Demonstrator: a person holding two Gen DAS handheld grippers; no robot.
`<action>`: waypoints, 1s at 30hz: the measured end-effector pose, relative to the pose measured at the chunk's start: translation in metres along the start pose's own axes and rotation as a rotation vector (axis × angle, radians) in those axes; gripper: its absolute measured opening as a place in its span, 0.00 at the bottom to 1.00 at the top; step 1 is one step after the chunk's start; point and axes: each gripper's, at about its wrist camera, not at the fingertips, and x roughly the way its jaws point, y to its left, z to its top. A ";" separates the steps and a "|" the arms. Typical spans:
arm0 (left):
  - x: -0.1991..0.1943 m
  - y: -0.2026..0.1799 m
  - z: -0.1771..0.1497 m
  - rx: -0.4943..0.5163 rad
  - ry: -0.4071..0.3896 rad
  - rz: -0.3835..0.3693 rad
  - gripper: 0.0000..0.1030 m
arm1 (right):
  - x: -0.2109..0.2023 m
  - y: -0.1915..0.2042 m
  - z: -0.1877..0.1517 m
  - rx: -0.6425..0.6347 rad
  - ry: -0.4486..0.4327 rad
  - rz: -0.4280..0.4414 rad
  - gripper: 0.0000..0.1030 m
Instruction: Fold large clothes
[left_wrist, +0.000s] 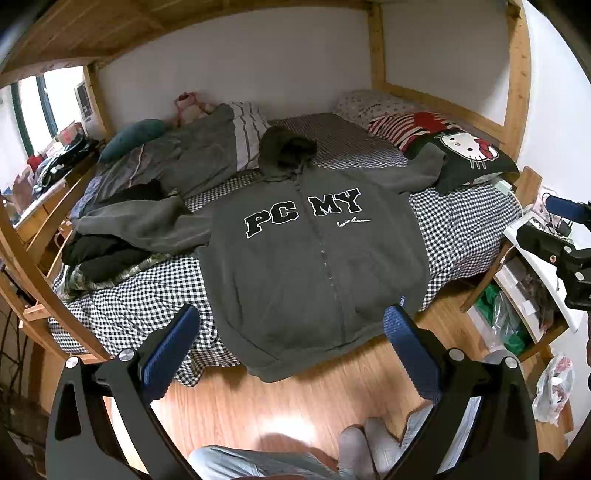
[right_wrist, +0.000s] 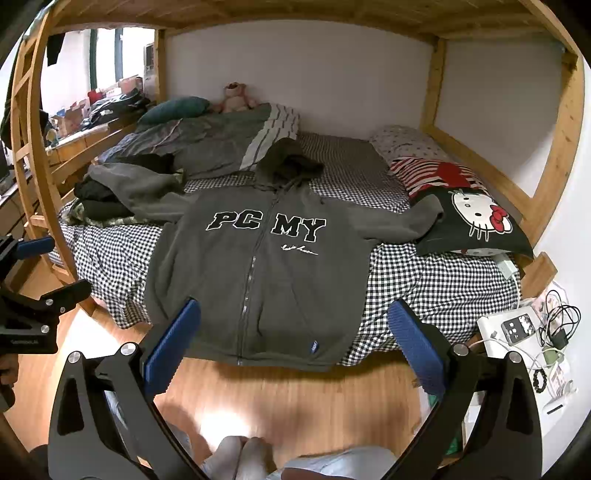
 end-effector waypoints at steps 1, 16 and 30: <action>0.000 0.000 0.000 0.000 -0.001 0.000 0.96 | 0.000 0.000 0.000 0.001 0.000 -0.002 0.97; -0.001 0.000 -0.001 -0.006 0.004 0.000 0.96 | 0.004 -0.003 -0.001 0.007 0.011 0.001 0.97; 0.003 0.001 -0.001 -0.011 0.011 -0.005 0.96 | 0.010 -0.002 -0.002 0.004 0.018 0.000 0.97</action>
